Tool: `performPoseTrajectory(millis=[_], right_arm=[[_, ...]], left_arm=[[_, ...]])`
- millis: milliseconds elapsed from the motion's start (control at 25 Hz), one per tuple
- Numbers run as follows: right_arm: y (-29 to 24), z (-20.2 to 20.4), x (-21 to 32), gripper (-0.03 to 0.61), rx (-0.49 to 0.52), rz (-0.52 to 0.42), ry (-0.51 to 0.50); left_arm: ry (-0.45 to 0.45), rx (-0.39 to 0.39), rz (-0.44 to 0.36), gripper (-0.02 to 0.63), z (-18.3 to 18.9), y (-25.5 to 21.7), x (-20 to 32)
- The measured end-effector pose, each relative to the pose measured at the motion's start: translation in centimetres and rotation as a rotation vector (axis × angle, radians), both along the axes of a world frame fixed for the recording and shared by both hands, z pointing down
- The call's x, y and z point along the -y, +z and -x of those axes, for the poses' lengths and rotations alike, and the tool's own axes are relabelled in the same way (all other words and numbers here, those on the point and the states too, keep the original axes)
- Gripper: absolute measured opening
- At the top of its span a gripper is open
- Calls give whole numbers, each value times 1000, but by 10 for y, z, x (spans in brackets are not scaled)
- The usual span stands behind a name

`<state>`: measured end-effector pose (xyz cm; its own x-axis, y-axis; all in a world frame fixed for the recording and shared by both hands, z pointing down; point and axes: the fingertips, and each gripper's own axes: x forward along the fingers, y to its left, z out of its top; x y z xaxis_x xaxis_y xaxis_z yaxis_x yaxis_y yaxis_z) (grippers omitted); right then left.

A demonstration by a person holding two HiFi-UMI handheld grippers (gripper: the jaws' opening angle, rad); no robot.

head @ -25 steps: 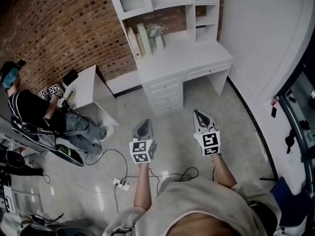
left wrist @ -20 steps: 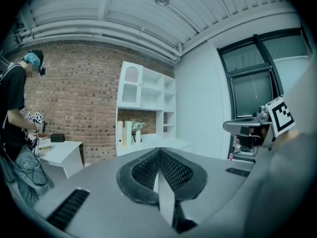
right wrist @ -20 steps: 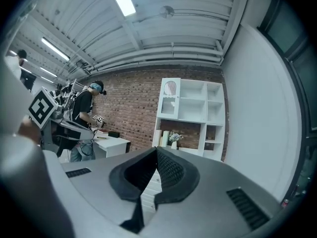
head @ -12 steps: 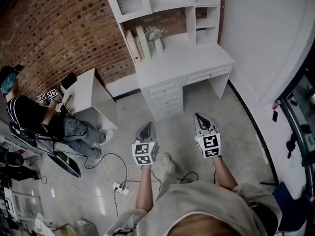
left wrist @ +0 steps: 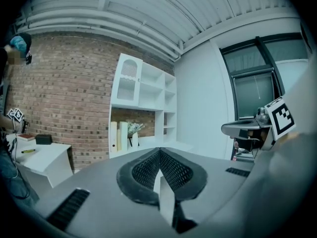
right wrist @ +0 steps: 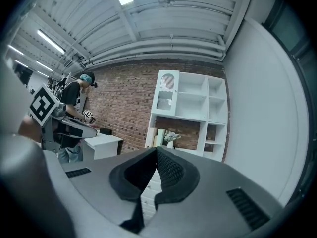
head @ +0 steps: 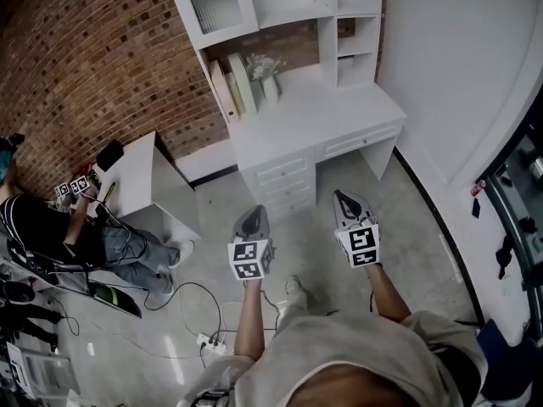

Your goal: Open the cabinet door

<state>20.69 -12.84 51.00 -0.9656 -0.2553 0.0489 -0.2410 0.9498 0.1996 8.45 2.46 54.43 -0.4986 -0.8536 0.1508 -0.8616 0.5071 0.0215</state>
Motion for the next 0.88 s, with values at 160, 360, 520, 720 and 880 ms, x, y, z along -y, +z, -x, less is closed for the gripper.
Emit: performPoseTrajectory(millis=[160,360,520,720,880], right_arm=[[-6,49,16,12,7,-13,22],[-14,109,31,12,11,-29,42],[-20,154,37,12,1,-30,49],[-21,198,48,12,-8,-33,75],[-12,222,57,12,-19,-27,85]], left_arm=[[27,0,-13,26,49,-8,21],[59,7,-22,26,110,-17,43],[73,2,-27,26,158,-18,56],[99,-2,-30,26,206,-18,73],[112,-7,-28,26,232,-15,87]])
